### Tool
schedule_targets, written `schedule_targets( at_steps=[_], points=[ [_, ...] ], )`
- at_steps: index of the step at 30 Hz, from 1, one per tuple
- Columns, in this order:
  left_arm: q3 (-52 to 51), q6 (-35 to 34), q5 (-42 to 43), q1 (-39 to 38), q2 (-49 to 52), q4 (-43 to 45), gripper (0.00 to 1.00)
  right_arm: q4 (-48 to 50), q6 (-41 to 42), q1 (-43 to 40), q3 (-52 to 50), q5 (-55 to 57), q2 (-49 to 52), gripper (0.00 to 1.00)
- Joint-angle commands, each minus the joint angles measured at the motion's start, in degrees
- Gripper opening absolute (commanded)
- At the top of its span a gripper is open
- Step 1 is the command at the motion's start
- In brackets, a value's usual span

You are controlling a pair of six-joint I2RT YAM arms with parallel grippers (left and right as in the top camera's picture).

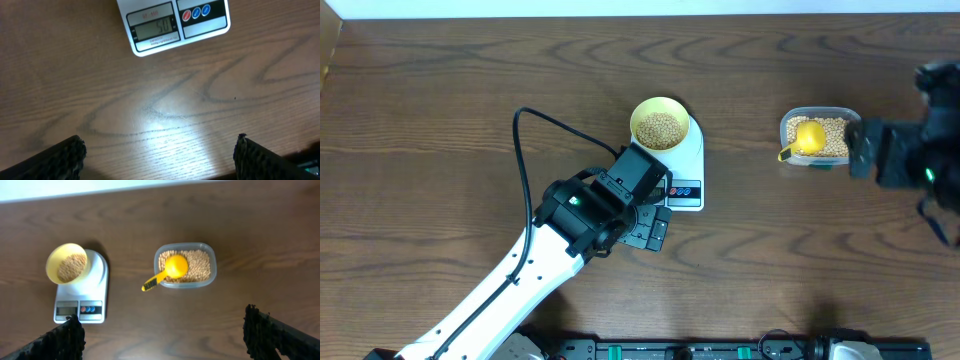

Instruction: Scoop item into bowl and weigh 50g on scale

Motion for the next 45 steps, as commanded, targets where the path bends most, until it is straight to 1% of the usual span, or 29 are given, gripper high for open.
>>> schedule_targets(
  at_steps=[1,4,7,14,19,22,26,29,35,37,45],
  points=[
    [0.7,0.5,-0.7,0.2,0.3,-0.2,0.97,0.0,-0.6,-0.2,-0.4,-1.1,-5.0,0.99],
    [0.7,0.5,-0.7,0.2,0.3,-0.2,0.97,1.7,1.7,-0.2,-3.3,-2.1,-10.2,0.99],
    [0.7,0.5,-0.7,0.2,0.3,-0.2,0.97,5.1,4.6,-0.2,-9.4,-2.1,-16.3,0.99],
    [0.7,0.5,-0.7,0.2,0.3,-0.2,0.97,19.3,12.6,-0.2,-32.1,-2.0,-33.1,0.99],
    [0.7,0.5,-0.7,0.2,0.3,-0.2,0.97,27.1,16.0,-0.2,-46.2,1.1,-42.0,0.99],
    [0.7,0.5,-0.7,0.2,0.3,-0.2,0.97,33.1,16.1,-0.2,-54.9,2.9,-45.6,0.99],
    [0.7,0.5,-0.7,0.2,0.3,-0.2,0.97,44.5,16.1,-0.2,-65.9,2.8,-48.5,0.99],
    [0.7,0.5,-0.7,0.2,0.3,-0.2,0.97,52.8,18.0,-0.2,-72.5,3.0,-49.7,0.99],
    [0.7,0.5,-0.7,0.2,0.3,-0.2,0.97,70.4,18.0,-0.2,-84.8,7.3,-50.8,0.99],
    [0.7,0.5,-0.7,0.2,0.3,-0.2,0.97,74.6,18.0,-0.2,-87.8,8.0,-50.9,0.99],
    [0.7,0.5,-0.7,0.2,0.3,-0.2,0.97,84.0,18.0,-0.2,-95.0,8.7,-50.9,0.99]
  ],
)
